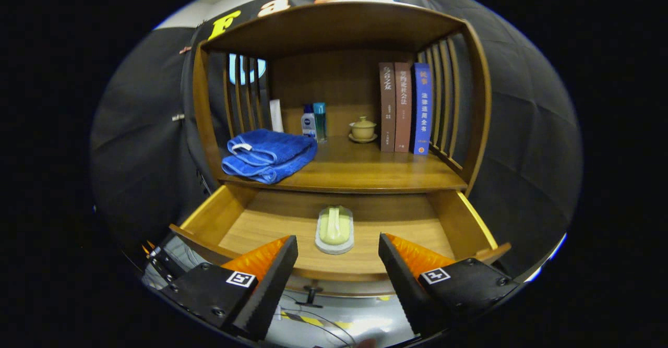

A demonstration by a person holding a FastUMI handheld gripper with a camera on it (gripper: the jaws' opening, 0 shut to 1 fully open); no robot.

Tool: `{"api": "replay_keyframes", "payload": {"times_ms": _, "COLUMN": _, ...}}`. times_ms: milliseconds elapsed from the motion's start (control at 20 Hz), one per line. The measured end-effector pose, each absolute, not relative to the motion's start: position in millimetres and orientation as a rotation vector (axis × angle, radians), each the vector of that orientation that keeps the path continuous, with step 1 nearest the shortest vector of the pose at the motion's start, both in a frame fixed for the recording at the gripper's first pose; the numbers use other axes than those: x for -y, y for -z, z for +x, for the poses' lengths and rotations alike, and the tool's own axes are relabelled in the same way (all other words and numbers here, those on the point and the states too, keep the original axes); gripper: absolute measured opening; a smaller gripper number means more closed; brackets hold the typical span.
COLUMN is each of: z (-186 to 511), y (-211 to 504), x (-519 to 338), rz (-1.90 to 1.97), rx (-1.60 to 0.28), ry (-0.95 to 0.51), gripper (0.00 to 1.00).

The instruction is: Pull open the drawer, take out the items inside it, and place them on the countertop above the cabinet.

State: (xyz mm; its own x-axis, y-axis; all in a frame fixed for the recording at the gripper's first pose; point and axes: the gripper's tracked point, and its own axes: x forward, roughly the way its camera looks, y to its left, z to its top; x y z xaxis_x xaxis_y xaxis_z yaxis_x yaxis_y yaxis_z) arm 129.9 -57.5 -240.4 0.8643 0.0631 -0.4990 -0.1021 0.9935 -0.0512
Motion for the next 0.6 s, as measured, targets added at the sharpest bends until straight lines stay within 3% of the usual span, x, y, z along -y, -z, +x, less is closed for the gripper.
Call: {"api": "replay_keyframes", "payload": {"times_ms": 600, "z": 223.0, "y": 322.3, "x": 60.5, "rz": -0.067, "rx": -0.849, "ry": -0.078, "gripper": 0.99}}
